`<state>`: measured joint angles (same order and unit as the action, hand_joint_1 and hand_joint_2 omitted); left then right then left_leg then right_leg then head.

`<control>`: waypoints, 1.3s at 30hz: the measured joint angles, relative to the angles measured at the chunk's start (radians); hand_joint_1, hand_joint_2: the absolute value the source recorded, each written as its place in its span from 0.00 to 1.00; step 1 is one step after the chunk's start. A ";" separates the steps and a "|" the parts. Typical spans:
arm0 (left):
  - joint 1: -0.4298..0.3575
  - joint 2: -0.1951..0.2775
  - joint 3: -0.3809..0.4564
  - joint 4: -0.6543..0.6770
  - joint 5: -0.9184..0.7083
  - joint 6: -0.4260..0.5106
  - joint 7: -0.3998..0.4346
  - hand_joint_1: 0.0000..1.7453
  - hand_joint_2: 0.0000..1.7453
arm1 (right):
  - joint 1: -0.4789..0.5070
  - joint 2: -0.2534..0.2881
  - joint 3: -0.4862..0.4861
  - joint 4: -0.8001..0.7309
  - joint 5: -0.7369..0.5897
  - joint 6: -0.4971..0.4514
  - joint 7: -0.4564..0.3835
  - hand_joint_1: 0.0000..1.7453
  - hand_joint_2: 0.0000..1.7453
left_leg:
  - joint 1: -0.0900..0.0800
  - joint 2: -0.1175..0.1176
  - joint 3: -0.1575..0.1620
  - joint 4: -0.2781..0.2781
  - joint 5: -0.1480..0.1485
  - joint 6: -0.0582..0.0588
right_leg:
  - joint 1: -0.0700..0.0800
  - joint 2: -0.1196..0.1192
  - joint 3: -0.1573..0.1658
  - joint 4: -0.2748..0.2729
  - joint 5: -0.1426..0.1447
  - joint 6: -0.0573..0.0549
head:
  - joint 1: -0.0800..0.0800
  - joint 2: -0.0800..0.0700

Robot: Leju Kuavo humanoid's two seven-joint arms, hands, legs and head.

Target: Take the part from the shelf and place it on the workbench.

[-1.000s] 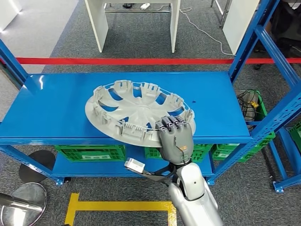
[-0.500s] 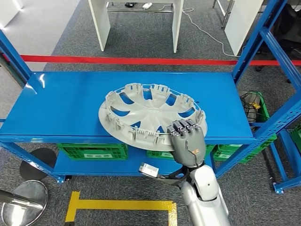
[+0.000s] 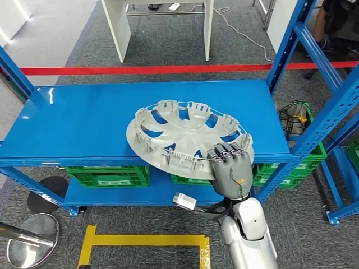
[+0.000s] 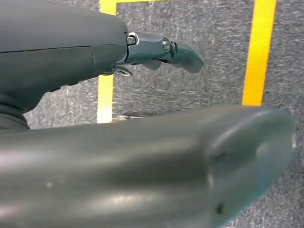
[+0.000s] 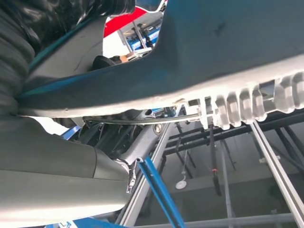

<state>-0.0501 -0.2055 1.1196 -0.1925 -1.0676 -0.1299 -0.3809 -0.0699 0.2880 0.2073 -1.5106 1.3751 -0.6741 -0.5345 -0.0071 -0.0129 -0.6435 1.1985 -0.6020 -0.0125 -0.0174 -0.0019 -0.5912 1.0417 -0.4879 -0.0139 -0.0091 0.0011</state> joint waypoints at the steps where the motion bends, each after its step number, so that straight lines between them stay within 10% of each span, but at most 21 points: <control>1: 0.000 0.000 0.000 0.000 0.000 0.000 0.000 0.00 0.00 | 0.000 0.000 0.000 0.000 0.002 0.000 0.001 1.00 1.00 | 0.003 0.000 -0.016 0.060 -0.032 -0.004 | 0.001 -0.003 -0.008 0.000 0.006 -0.001 | 0.000 0.000; 3: -0.001 0.000 0.000 0.000 0.001 0.000 0.001 0.00 0.00 | 0.000 0.000 0.000 0.000 0.006 0.000 0.002 1.00 1.00 | 0.007 0.000 -0.012 0.104 -0.040 -0.007 | 0.002 -0.007 -0.025 0.001 0.018 0.000 | 0.000 0.000; 8: -0.004 0.000 0.000 0.001 0.001 0.000 0.001 0.00 0.00 | 0.000 0.001 0.000 0.000 0.007 0.000 0.005 1.00 1.00 | 0.007 0.000 0.166 -0.178 0.053 0.002 | 0.004 -0.009 -0.052 0.001 0.050 0.020 | 0.001 0.000; 11: -0.003 0.000 0.000 0.001 0.001 0.000 0.001 0.00 0.00 | 0.000 0.001 0.000 -0.001 0.007 0.000 0.008 1.00 1.00 | 0.000 0.001 0.168 -0.206 0.064 0.020 | 0.000 -0.009 -0.057 -0.005 0.069 0.040 | 0.001 0.000; 14: -0.004 0.000 0.000 0.001 0.001 0.000 0.001 0.00 0.00 | 0.000 0.000 -0.001 -0.001 0.007 0.000 0.010 1.00 1.00 | 0.000 0.007 0.143 -0.215 0.094 0.043 | -0.002 -0.004 -0.092 0.061 -0.008 0.049 | 0.003 0.000; 17: -0.006 0.000 0.000 0.001 0.000 0.000 0.002 0.00 0.00 | 0.000 0.000 -0.002 -0.001 0.006 0.000 0.011 1.00 1.00 | -0.007 0.009 0.104 -0.211 0.121 0.051 | 0.004 -0.002 -0.131 0.236 -0.115 0.047 | 0.007 0.000; 19: -0.006 0.000 0.000 0.001 -0.002 0.000 0.002 0.00 0.00 | 0.000 0.000 -0.003 0.000 0.000 0.000 0.008 1.00 1.00 | -0.011 0.010 0.079 -0.207 0.138 0.053 | 0.009 -0.001 -0.104 0.258 -0.090 0.040 | 0.007 0.000; 23: -0.006 0.004 -0.005 0.002 -0.012 -0.021 0.002 0.00 0.00 | 0.001 0.001 -0.003 -0.008 -0.015 0.000 0.002 1.00 1.00 | -0.016 0.009 0.047 -0.196 0.164 0.046 | 0.022 0.001 0.076 0.014 -0.040 0.015 | 0.007 0.000; 26: -0.007 0.015 -0.009 0.002 -0.015 -0.034 0.002 0.00 0.00 | 0.001 0.001 0.001 -0.015 -0.021 0.000 0.002 1.00 1.00 | -0.014 0.009 0.031 -0.192 0.185 0.031 | 0.025 0.002 0.103 -0.051 -0.044 0.009 | 0.007 0.000; 28: -0.007 0.021 -0.012 0.002 -0.016 -0.036 0.002 0.00 0.00 | 0.001 0.001 0.002 -0.019 -0.024 0.000 0.001 1.00 1.00 | -0.012 0.008 0.017 -0.165 0.150 0.017 | 0.020 -0.001 0.091 -0.060 -0.030 0.000 | 0.004 0.000; 31: -0.008 0.026 -0.016 0.002 -0.017 -0.036 0.002 0.00 0.00 | 0.002 0.001 0.003 -0.023 -0.027 0.000 0.000 1.00 1.00 | 0.000 0.008 -0.023 -0.005 0.018 -0.005 | 0.018 -0.007 0.060 -0.060 -0.003 -0.011 | -0.001 0.000; 33: -0.008 0.028 -0.018 0.002 -0.018 -0.036 0.004 0.00 0.00 | 0.002 0.001 0.003 -0.023 -0.027 0.000 -0.002 1.00 1.00 | 0.008 0.008 -0.031 0.087 -0.006 -0.014 | 0.017 -0.009 0.030 -0.053 0.016 -0.008 | -0.002 0.000; 36: -0.009 0.030 -0.020 0.002 -0.019 -0.036 0.010 0.00 0.00 | 0.001 0.001 0.003 -0.023 -0.029 0.000 -0.003 1.00 1.00 | 0.018 0.008 0.054 0.004 0.074 -0.021 | 0.015 -0.010 -0.018 -0.037 0.041 0.003 | -0.002 0.000; 39: -0.014 0.031 -0.022 0.002 -0.020 -0.035 0.014 0.00 0.00 | 0.002 0.001 0.003 -0.029 -0.031 0.000 -0.004 1.00 1.00 | 0.015 0.005 0.174 -0.190 0.063 -0.011 | 0.015 -0.010 -0.049 -0.025 0.065 0.021 | -0.001 0.000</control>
<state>-0.0637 -0.1748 1.0974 -0.1903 -1.0872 -0.1652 -0.3669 -0.0679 0.2888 0.2102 -1.5394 1.3443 -0.6740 -0.5386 0.0081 -0.0078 -0.4695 1.0088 -0.5393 -0.0230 -0.0025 -0.0119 -0.6397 1.0168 -0.4224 0.0069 -0.0102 0.0011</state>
